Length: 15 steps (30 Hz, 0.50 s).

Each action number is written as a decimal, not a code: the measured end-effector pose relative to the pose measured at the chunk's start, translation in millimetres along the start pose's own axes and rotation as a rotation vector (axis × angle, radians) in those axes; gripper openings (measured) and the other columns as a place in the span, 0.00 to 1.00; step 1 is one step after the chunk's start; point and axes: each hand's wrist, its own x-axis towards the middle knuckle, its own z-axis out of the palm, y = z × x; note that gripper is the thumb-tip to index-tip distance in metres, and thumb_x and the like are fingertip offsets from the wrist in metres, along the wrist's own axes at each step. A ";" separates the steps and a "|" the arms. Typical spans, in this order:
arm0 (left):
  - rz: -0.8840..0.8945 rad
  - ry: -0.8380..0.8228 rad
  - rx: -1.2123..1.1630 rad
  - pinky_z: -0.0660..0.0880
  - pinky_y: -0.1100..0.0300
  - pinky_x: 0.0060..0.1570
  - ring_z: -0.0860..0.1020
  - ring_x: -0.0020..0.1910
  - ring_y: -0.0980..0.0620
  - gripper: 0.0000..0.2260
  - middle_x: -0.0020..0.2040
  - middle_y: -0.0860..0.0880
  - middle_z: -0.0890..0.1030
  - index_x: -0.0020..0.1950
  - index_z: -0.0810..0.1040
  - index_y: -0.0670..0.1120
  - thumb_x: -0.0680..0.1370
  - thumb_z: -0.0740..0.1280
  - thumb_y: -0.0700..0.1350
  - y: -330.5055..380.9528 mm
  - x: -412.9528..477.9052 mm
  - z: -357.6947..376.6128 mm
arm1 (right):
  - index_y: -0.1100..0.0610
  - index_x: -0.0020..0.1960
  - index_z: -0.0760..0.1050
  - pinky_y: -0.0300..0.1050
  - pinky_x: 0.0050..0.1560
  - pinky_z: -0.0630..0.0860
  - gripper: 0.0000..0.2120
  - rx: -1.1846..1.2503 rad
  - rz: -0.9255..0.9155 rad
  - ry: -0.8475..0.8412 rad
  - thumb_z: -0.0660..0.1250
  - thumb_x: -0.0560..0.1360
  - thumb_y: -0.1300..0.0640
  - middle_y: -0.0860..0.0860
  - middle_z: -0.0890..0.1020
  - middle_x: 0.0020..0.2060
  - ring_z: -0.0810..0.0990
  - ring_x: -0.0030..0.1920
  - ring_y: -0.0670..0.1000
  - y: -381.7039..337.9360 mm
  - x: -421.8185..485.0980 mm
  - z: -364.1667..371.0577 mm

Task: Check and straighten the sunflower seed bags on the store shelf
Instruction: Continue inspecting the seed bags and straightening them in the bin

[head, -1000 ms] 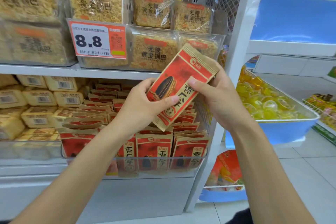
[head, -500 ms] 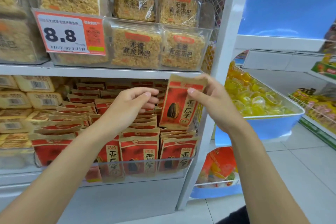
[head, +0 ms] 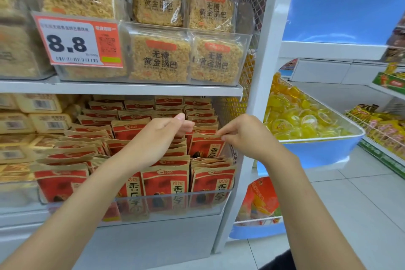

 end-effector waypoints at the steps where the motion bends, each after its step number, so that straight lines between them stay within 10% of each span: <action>1: -0.011 -0.007 0.008 0.68 0.56 0.70 0.77 0.58 0.68 0.23 0.56 0.61 0.82 0.62 0.80 0.55 0.84 0.48 0.59 0.0 0.4 0.5 | 0.49 0.52 0.85 0.42 0.52 0.78 0.09 -0.039 -0.002 -0.011 0.69 0.77 0.59 0.46 0.86 0.48 0.81 0.47 0.46 -0.8 0.2 1.2; 8: -0.027 -0.022 0.085 0.65 0.52 0.72 0.76 0.61 0.63 0.27 0.58 0.60 0.82 0.59 0.82 0.56 0.82 0.45 0.62 1.2 1.3 1.5 | 0.48 0.50 0.85 0.48 0.53 0.80 0.07 -0.091 0.004 -0.119 0.70 0.76 0.56 0.42 0.81 0.31 0.82 0.39 0.45 -6.4 7.3 13.9; 15: -0.036 -0.158 0.293 0.58 0.59 0.67 0.65 0.74 0.56 0.30 0.74 0.55 0.70 0.63 0.79 0.57 0.79 0.42 0.66 2.3 -3.0 -2.3 | 0.51 0.59 0.82 0.41 0.55 0.76 0.12 0.097 -0.046 0.102 0.70 0.76 0.54 0.45 0.84 0.52 0.81 0.50 0.43 1.2 15.1 -4.7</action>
